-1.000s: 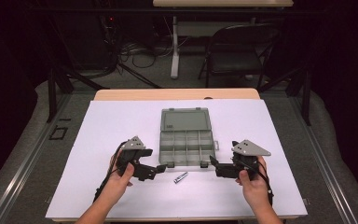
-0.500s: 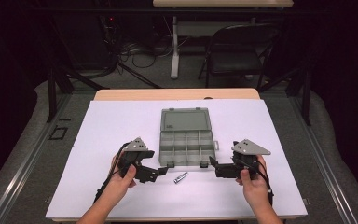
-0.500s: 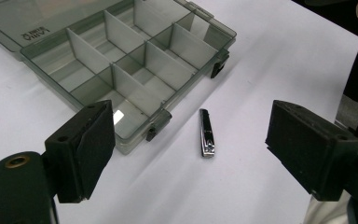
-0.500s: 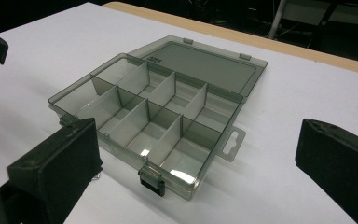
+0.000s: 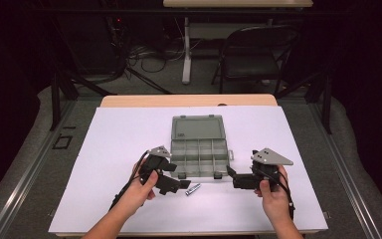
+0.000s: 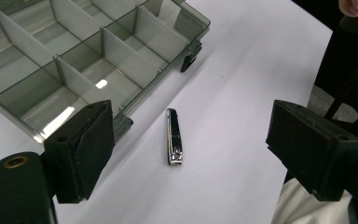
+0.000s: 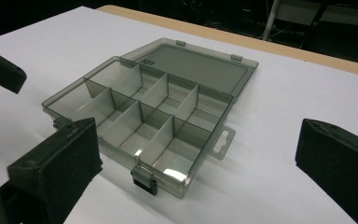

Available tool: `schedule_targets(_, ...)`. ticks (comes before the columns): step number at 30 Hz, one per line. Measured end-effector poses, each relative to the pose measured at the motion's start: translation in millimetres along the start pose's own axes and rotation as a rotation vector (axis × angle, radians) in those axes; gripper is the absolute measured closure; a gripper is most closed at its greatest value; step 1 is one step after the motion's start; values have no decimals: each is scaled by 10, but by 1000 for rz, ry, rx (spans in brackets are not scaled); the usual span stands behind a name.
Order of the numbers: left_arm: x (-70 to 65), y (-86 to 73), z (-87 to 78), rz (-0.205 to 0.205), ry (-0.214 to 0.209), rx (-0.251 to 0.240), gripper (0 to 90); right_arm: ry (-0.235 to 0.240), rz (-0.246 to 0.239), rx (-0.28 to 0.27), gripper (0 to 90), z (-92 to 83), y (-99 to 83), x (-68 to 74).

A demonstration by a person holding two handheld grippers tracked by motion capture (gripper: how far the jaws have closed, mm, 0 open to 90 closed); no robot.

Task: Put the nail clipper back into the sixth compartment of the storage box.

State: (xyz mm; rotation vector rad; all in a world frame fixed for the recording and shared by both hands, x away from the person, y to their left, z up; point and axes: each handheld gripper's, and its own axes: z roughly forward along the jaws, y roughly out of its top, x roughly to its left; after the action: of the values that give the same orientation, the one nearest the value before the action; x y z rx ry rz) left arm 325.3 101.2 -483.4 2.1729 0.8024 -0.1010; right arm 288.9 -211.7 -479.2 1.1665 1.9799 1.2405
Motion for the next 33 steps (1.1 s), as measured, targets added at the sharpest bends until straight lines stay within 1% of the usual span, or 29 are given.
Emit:
schedule_targets(1,-6,12,20,5,-2,5,150,-2,0,-1,0,4,-3,1)
schedule_targets(2,-7,20,31,6,-4,8,149,-1,-5,9,0,1,-4,-4)
schedule_targets(5,-23,58,71,9,10,15,149,-3,-3,16,0,1,-10,-16)
schedule_targets(8,-51,71,107,28,-1,14,150,-1,3,11,0,7,-18,-30)
schedule_targets(11,-96,69,154,54,5,22,150,0,8,14,0,11,-19,-40)
schedule_targets(13,-121,65,177,74,26,32,153,2,8,16,0,15,-19,-42)
schedule_targets(15,-139,57,208,70,50,43,165,1,9,17,0,22,-19,-34)
schedule_targets(16,-144,50,221,64,60,45,190,3,7,19,0,24,-18,-32)
schedule_targets(17,-147,45,228,68,74,52,241,5,4,20,0,25,-18,-29)
schedule_targets(18,-152,36,237,68,85,50,297,5,4,19,0,27,-18,-25)
schedule_targets(20,-154,22,251,69,91,50,327,7,4,19,0,28,-18,-25)
schedule_targets(23,-166,5,285,78,111,81,407,6,6,17,0,25,-19,-35)
schedule_targets(24,-167,1,296,81,112,86,433,5,7,13,0,27,-20,-38)
schedule_targets(26,-176,-9,325,82,116,99,445,4,5,19,0,24,-20,-41)
schedule_targets(27,-184,-16,341,87,119,99,453,5,5,20,0,24,-19,-43)
schedule_targets(28,-194,-26,360,101,129,103,460,7,7,22,0,22,-18,-44)
schedule_targets(29,-198,-32,369,105,136,104,479,7,7,22,1,23,-18,-44)
schedule_targets(31,-204,-53,396,104,148,106,490,6,4,25,1,22,-18,-45)
schedule_targets(33,-199,-78,425,91,153,119,507,6,7,22,1,26,-20,-44)
